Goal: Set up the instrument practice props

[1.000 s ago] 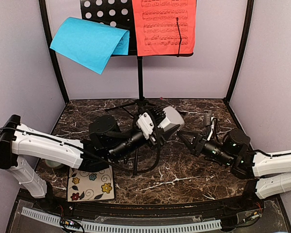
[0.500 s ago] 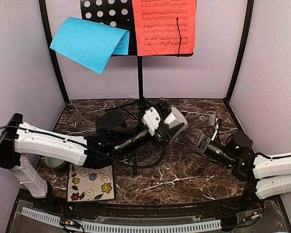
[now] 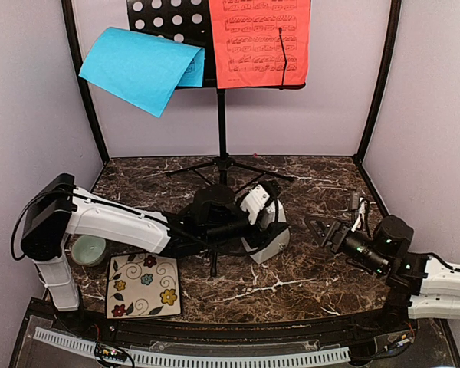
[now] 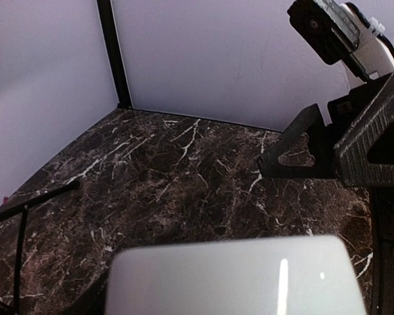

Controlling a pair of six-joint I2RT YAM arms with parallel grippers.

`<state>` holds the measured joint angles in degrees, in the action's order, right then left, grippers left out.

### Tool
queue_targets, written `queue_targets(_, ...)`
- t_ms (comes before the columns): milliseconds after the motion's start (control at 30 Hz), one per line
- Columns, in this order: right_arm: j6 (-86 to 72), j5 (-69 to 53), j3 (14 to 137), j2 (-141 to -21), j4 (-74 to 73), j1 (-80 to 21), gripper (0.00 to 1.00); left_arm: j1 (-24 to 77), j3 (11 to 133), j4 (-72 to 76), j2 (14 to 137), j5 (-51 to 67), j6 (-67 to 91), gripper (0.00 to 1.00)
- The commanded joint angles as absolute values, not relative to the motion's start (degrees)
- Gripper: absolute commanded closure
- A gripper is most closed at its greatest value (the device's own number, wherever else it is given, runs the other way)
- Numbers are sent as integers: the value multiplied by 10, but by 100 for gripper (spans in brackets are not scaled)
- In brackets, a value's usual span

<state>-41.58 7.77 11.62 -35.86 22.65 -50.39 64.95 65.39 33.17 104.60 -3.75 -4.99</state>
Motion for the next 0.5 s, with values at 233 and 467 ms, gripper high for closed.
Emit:
queue_targets(233,-360,86,232,-414,109,-501,14,653,704,351,1082,-7,19,82)
queue_targets(467,-352,89,267,-438,92,-501,14,650,676,365,1068,5,31,28)
